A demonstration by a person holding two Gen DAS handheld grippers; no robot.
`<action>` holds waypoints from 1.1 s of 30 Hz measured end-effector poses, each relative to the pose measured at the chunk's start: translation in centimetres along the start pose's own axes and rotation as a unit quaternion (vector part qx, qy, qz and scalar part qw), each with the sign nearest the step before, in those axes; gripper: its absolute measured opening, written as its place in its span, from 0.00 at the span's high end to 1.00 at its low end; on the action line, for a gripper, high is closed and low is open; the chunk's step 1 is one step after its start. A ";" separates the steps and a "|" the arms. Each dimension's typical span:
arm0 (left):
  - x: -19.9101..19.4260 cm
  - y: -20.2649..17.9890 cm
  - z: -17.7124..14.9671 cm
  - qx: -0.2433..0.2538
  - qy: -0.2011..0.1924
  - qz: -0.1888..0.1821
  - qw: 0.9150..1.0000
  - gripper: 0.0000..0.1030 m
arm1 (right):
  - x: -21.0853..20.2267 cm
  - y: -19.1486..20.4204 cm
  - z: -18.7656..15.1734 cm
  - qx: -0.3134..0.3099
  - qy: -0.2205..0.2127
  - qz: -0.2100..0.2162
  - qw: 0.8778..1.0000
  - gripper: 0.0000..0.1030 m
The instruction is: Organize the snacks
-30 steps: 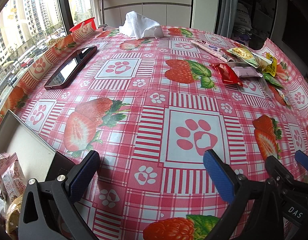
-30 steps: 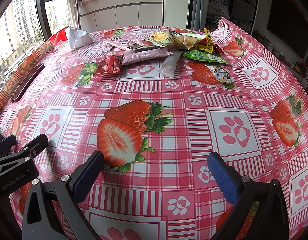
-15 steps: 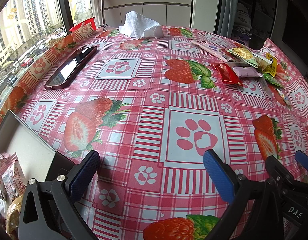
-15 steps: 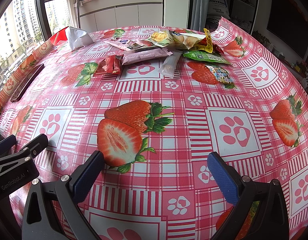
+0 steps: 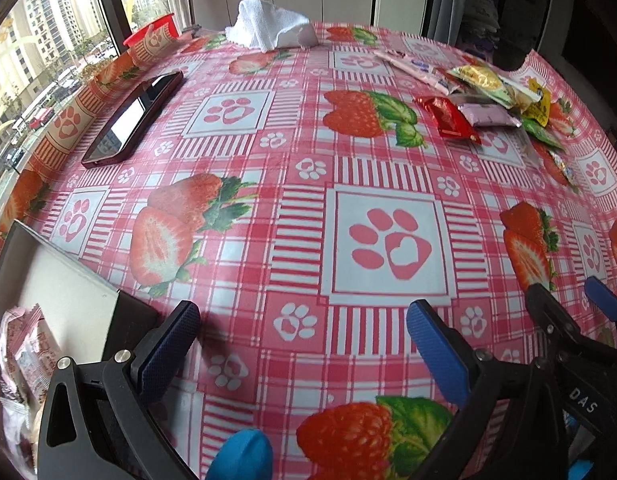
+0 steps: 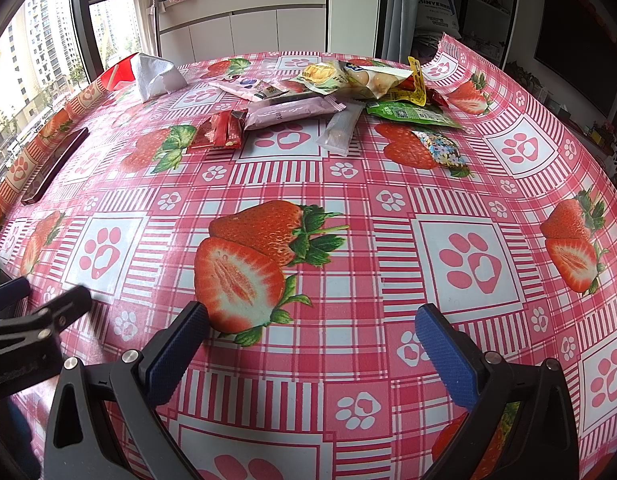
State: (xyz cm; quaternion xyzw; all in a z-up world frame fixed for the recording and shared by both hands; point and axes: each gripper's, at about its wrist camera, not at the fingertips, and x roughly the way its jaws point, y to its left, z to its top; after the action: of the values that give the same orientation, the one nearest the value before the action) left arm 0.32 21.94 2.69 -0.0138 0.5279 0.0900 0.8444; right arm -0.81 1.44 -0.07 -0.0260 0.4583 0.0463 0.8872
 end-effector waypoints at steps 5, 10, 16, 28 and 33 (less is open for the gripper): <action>-6.5 0.8 -1.1 0.024 -0.010 0.024 0.999 0.00 | -0.5 2.8 1.7 0.005 0.072 -0.005 0.997 0.00; -14.6 5.5 -2.3 0.027 -0.001 0.009 1.000 0.00 | -5.2 8.7 2.2 -0.069 0.163 0.072 0.982 0.00; -19.3 12.9 -5.8 -0.005 0.087 0.035 0.996 0.00 | -12.4 18.2 1.8 -0.169 0.201 0.141 0.955 0.00; -21.7 19.5 -9.1 0.000 0.104 0.029 0.994 0.00 | -17.5 24.5 0.4 -0.220 0.279 0.145 0.923 0.00; -19.2 19.8 -8.3 0.041 0.123 -0.013 0.991 0.00 | -17.1 25.8 0.7 -0.219 0.301 0.127 0.919 0.00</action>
State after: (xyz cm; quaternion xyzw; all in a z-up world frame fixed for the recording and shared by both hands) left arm -18.51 37.77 17.59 0.0026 0.6309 0.0547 0.7739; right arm -12.80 26.17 14.14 -0.1742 0.6819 0.2482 0.6657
